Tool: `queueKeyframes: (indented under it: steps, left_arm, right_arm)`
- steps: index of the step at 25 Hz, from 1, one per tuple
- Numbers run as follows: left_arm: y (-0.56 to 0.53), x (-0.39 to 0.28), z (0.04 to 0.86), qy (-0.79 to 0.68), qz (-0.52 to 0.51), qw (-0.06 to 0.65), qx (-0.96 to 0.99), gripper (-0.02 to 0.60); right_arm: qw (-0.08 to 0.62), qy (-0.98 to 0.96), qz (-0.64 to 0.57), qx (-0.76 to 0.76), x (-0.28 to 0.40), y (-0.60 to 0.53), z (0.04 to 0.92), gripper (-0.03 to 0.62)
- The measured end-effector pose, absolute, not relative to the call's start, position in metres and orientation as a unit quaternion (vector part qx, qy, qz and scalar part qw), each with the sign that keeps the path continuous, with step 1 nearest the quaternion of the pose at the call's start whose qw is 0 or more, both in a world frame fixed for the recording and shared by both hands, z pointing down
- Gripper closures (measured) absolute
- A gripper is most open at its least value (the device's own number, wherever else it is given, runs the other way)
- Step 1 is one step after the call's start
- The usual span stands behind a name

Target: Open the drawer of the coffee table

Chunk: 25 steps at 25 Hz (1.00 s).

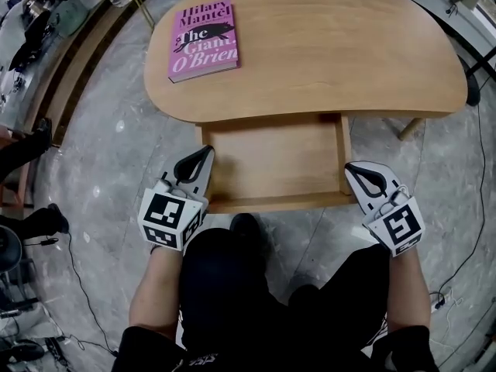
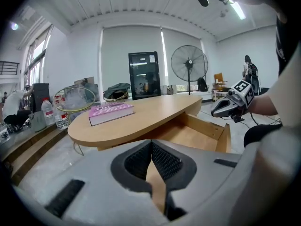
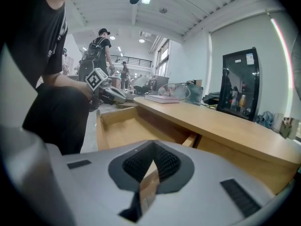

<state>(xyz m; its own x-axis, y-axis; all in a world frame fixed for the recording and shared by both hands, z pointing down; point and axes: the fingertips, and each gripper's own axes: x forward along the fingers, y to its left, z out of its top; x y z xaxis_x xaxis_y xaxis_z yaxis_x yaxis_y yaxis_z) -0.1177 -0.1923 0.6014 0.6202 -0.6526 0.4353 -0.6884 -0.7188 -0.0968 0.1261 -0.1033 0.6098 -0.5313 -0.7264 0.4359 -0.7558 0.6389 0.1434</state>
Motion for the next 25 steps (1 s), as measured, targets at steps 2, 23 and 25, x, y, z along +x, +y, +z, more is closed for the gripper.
queueKeyframes:
  steps: [2,23,25]
  left_arm:
    - [-0.197,-0.116,0.601,-0.370,0.223,0.042,0.901,0.572]
    - [-0.179,-0.112,0.506,-0.393,0.252,0.125,0.875,0.572]
    - [-0.169,-0.114,0.478,-0.405,0.263,0.130,0.866,0.572]
  right_arm:
    - [0.240,-0.875,0.032,0.420,0.126,-0.108,0.609,0.588]
    - [0.219,-0.875,0.162,0.400,0.056,-0.098,0.490,0.589]
    - [0.211,-0.871,0.183,0.405,0.050,-0.080,0.463,0.589]
